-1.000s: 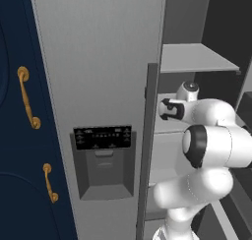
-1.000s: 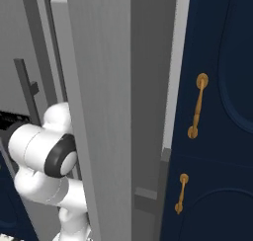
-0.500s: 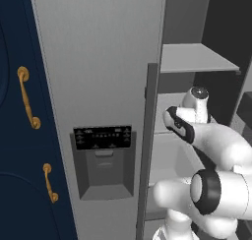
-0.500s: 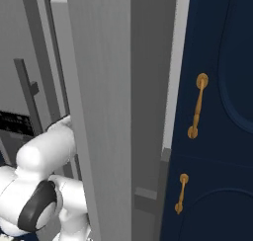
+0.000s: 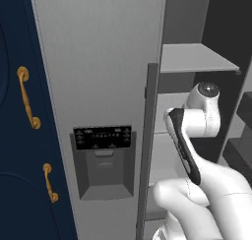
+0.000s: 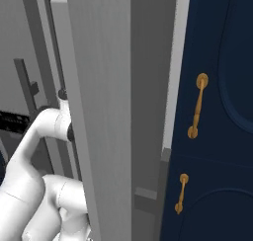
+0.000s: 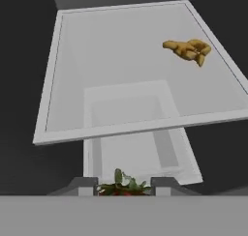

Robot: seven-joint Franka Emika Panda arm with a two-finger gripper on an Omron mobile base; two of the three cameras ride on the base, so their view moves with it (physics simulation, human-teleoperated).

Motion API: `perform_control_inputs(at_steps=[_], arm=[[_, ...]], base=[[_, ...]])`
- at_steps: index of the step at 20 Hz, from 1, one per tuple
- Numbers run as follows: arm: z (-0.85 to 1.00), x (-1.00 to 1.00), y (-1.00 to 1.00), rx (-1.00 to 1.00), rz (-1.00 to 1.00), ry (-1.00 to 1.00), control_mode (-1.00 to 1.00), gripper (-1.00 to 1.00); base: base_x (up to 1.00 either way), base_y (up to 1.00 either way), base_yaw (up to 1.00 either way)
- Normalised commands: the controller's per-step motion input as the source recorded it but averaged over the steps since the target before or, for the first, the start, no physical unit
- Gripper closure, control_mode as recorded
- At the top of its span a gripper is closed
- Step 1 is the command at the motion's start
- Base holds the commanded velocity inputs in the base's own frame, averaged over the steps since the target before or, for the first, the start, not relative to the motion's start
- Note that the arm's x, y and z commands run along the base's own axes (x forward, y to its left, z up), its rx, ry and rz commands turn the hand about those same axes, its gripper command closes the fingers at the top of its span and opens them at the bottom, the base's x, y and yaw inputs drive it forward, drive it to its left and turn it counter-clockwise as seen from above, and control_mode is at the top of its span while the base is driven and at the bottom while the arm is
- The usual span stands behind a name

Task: Take the strawberry from the fridge and place it on top of the pancake, located on the dining counter.

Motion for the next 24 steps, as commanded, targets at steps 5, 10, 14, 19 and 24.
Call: perform_control_inputs(at_steps=[5, 10, 14, 19, 24], arm=[[0.88, -0.82, 0.1, 0.0, 0.0, 0.02, -1.0, 1.0], [0.51, -0.88, 0.14, 0.0, 0.0, -0.05, -1.0, 1.0], [0.58, -0.8, 0.13, 0.0, 0.0, -0.1, -1.0, 1.0], [0.53, -0.61, 0.22, 0.0, 0.0, -0.03, -1.0, 1.0], [0.38, -0.62, 0.26, 0.0, 0.0, 0.0, -1.0, 1.0]], base=[[0.0, 0.0, 0.0], [0.0, 0.0, 0.0], [0.0, 0.0, 0.0], [0.0, 0.0, 0.0], [0.0, 0.0, 0.0]])
